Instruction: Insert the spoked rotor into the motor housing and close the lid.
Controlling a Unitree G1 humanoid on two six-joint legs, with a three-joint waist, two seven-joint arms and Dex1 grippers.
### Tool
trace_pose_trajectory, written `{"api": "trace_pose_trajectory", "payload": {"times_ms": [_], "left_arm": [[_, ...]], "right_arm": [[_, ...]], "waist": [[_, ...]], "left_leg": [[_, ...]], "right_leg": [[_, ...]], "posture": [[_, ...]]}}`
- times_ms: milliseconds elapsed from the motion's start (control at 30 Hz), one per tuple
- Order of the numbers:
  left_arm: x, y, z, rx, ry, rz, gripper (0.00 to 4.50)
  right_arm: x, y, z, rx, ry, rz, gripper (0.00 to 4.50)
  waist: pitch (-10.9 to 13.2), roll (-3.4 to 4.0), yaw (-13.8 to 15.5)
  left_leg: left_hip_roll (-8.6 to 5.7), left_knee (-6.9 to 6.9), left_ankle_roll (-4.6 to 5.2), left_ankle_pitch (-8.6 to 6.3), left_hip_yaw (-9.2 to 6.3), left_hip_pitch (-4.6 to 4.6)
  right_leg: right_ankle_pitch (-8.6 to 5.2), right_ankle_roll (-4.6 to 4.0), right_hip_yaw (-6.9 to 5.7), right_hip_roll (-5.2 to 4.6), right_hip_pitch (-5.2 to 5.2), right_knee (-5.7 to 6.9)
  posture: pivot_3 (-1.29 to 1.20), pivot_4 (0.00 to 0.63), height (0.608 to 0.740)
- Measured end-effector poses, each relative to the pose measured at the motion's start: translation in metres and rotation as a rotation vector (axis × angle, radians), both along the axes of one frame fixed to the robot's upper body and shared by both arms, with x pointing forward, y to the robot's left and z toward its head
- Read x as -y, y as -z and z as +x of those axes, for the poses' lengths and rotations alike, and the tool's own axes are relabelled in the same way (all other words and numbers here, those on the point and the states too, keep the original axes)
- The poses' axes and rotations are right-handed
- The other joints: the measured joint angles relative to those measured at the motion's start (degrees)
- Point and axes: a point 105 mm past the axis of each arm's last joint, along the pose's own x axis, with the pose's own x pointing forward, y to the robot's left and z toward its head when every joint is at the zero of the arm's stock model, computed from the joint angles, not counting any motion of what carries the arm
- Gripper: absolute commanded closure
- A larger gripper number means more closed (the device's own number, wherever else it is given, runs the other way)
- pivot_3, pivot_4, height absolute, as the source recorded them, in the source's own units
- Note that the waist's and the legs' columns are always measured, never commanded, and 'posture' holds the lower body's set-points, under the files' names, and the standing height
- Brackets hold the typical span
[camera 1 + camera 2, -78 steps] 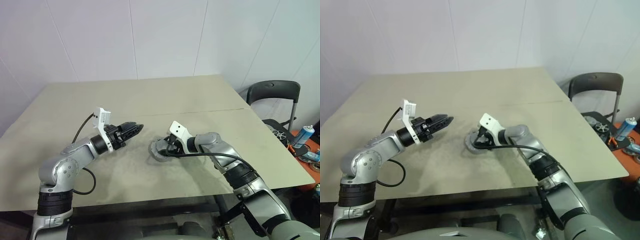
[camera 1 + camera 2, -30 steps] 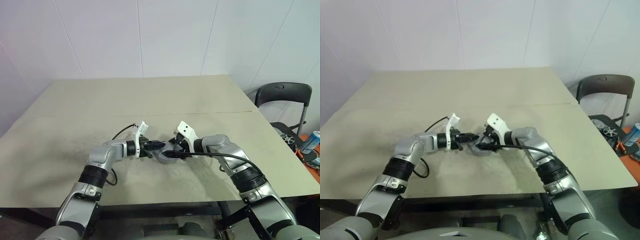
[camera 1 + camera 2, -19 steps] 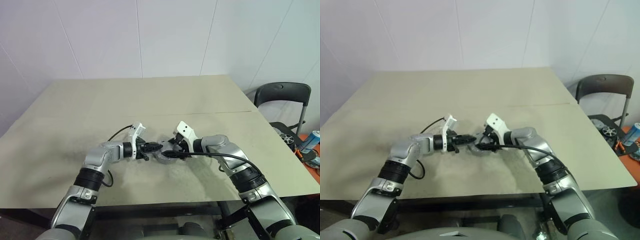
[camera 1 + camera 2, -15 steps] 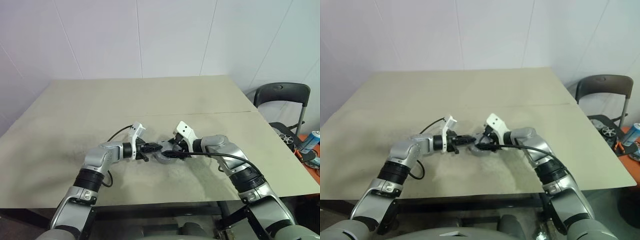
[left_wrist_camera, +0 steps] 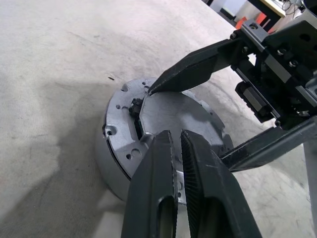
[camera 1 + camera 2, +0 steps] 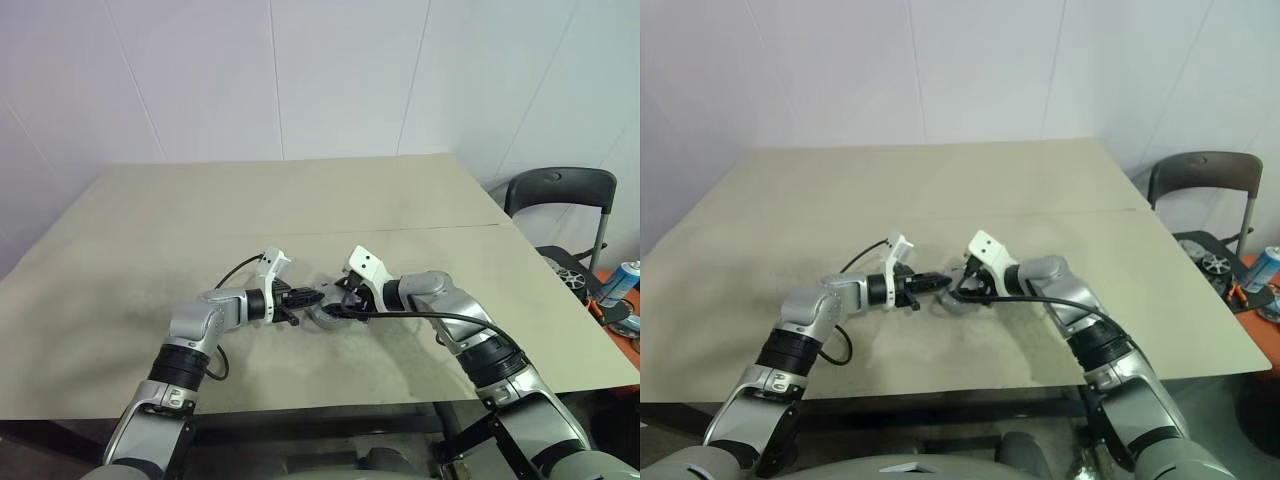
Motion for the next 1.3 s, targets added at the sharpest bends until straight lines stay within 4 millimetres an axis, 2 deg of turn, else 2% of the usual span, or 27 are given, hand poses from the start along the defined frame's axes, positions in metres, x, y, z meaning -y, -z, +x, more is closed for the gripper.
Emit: {"api": "trace_pose_trajectory", "payload": {"times_ms": [100, 200, 567, 700, 767, 867, 933, 967, 1000, 1033, 1067, 1100, 1133, 1167, 1200, 1233, 1267, 1300], "left_arm": [[-0.004, 0.001, 0.001, -0.004, -0.026, -0.002, 4.13], [-0.005, 0.003, 0.0, -0.005, -0.035, 0.002, 4.13], [-0.006, 0.003, -0.002, -0.003, -0.056, -0.009, 4.13], [-0.007, 0.005, -0.003, -0.005, -0.062, -0.01, 4.13], [-0.007, 0.006, -0.004, -0.011, -0.065, -0.01, 4.13], [-0.007, 0.006, -0.004, -0.013, -0.065, -0.012, 4.13], [-0.006, 0.006, -0.004, -0.014, -0.065, -0.014, 4.13], [-0.006, 0.005, -0.004, -0.012, -0.064, -0.014, 4.13], [-0.006, 0.005, -0.004, -0.012, -0.063, -0.016, 4.13], [-0.006, 0.006, -0.004, -0.017, -0.062, -0.019, 4.13], [-0.007, 0.007, -0.004, -0.022, -0.065, -0.018, 4.13], [-0.009, 0.008, -0.003, -0.025, -0.071, -0.016, 4.13], [-0.009, 0.008, -0.003, -0.026, -0.075, -0.018, 4.13], [-0.008, 0.008, -0.002, -0.026, -0.073, -0.018, 4.13], [-0.007, 0.001, 0.003, -0.008, -0.07, -0.017, 4.13], [-0.006, -0.004, 0.006, 0.012, -0.068, -0.022, 4.13], [-0.01, -0.002, 0.005, 0.008, -0.08, -0.022, 4.13], [-0.013, 0.006, 0.001, -0.019, -0.088, -0.016, 4.13]], "right_arm": [[-0.004, 0.001, 0.001, -0.004, -0.002, 0.005, 1.41], [-0.005, 0.003, 0.002, -0.013, -0.001, 0.007, 1.41], [-0.019, 0.005, 0.008, -0.068, 0.019, 0.023, 1.41], [-0.021, 0.006, 0.008, -0.083, 0.032, 0.019, 1.41], [-0.021, 0.007, 0.007, -0.096, 0.038, 0.015, 1.41], [-0.021, 0.007, 0.007, -0.1, 0.039, 0.014, 1.41], [-0.021, 0.007, 0.007, -0.099, 0.038, 0.014, 1.41], [-0.021, 0.006, 0.007, -0.096, 0.037, 0.014, 1.41], [-0.021, 0.006, 0.007, -0.094, 0.038, 0.012, 1.41], [-0.019, 0.006, 0.007, -0.093, 0.039, 0.005, 1.41], [-0.019, 0.007, 0.007, -0.09, 0.037, -0.007, 1.41], [-0.02, 0.008, 0.007, -0.084, 0.036, -0.011, 1.41], [-0.021, 0.008, 0.007, -0.078, 0.037, -0.013, 1.41], [-0.021, 0.008, 0.008, -0.075, 0.039, -0.016, 1.41], [-0.02, 0.006, 0.008, -0.068, 0.042, -0.016, 1.41], [-0.018, 0.005, 0.01, -0.063, 0.048, -0.019, 1.41], [-0.018, 0.005, 0.011, -0.059, 0.053, -0.027, 1.41], [-0.019, 0.007, 0.011, -0.063, 0.061, -0.028, 1.41]], "waist": [[-0.1, 0.16, -0.3], [-0.5, 0.85, -0.4], [-0.7, 1.08, -1.4], [-1.0, 1.91, -1.5], [-1.1, 1.86, -1.5], [-1.2, 2.03, -1.5], [-1.4, 2.66, -1.5], [-1.5, 2.47, -1.5], [-1.5, 1.71, -1.5], [-1.4, 1.19, -1.4], [-1.6, 1.3, -1.3], [-1.5, 1.67, -1.3], [-1.6, 2.19, -1.5], [-1.9, 4.07, -1.2], [-2.2, 2.28, -0.8], [-2.1, 0.37, 0.2], [-1.4, -1.47, 0.8], [-1.2, -1.6, 1.3]], "left_leg": [[0.12, 0.02, 0.0, 0.0, -0.04, -0.08], [0.61, 0.01, 0.01, -0.01, -0.27, -0.71], [1.17, 0.0, 0.0, -0.01, -0.25, -0.77], [2.1, -0.06, 0.01, -0.02, -0.24, -1.13], [2.09, -0.02, 0.0, -0.02, -0.16, -0.88], [2.25, -0.06, 0.01, -0.02, -0.18, -0.96], [3.14, -0.3, 0.02, -0.03, -0.24, -1.31], [3.19, -0.4, 0.02, -0.03, -0.09, -1.49], [3.07, -0.32, 0.02, -0.03, 0.48, -1.43], [3.08, -0.11, 0.01, -0.03, 0.68, -1.29], [2.96, -0.13, 0.01, -0.03, 0.86, -0.83], [3.05, -0.13, 0.02, -0.04, 0.71, -0.88], [3.33, -0.18, 0.02, -0.04, 0.32, -1.51], [4.79, -0.54, 0.06, -0.05, -0.07, -2.33], [5.05, -1.21, 0.09, -0.04, 1.67, -2.47], [4.69, -1.61, 0.11, -0.03, 3.07, -1.77], [3.78, -1.82, 0.05, -0.01, 3.18, -0.45], [3.38, -2.07, -0.01, 0.03, 2.9, 0.19]], "right_leg": [[0.0, 0.0, -0.26, 0.0, -0.01, -0.21], [0.0, 0.0, -1.39, -0.06, 0.16, -1.12], [0.01, 0.0, -2.62, -0.26, -0.11, -1.09], [0.03, -0.01, -3.45, 0.0, 0.45, -2.13], [0.03, -0.02, -3.49, -0.07, 0.35, -2.02], [0.03, -0.01, -3.56, 0.03, 0.42, -2.19], [0.16, -0.08, -3.79, 0.5, 0.98, -3.13], [0.17, -0.1, -3.61, 0.27, 0.76, -2.6], [0.16, -0.11, -2.76, 0.17, 0.34, -1.41], [0.21, -0.21, -2.5, 0.46, 0.02, -1.04], [0.21, -0.21, -2.68, 0.64, -0.08, -1.09], [0.22, -0.24, -3.1, 0.64, -0.06, -1.34], [0.65, -0.58, -3.75, 0.91, 0.29, -2.4], [1.93, -0.88, -4.34, 1.9, 1.39, -3.75], [1.14, -1.18, -3.7, 0.92, 1.42, 2.35], [-3.51, -1.63, -1.81, 0.44, 2.48, 5.05], [-6.73, -0.95, -0.05, 0.46, 3.17, 4.92], [-6.87, -1.28, 0.0, 0.65, 3.36, 4.77]], "posture": [[0.0, 0.0, 0.74], [0.0, 0.0, 0.74], [0.0, 0.0, 0.74], [0.0, 0.0, 0.74], [0.0, 0.0, 0.74], [0.0, 0.0, 0.74], [0.0, 0.0, 0.74], [0.0, 0.0, 0.74], [0.0, 0.0, 0.74], [0.0, 0.0, 0.74], [0.0, 0.0, 0.74], [0.0, 0.0, 0.74], [0.0, 0.0, 0.74], [0.0, 0.0, 0.74], [0.0, 0.0, 0.74], [0.0, 0.0, 0.74], [0.0, 0.0, 0.74], [0.0, 0.0, 0.74]]}}
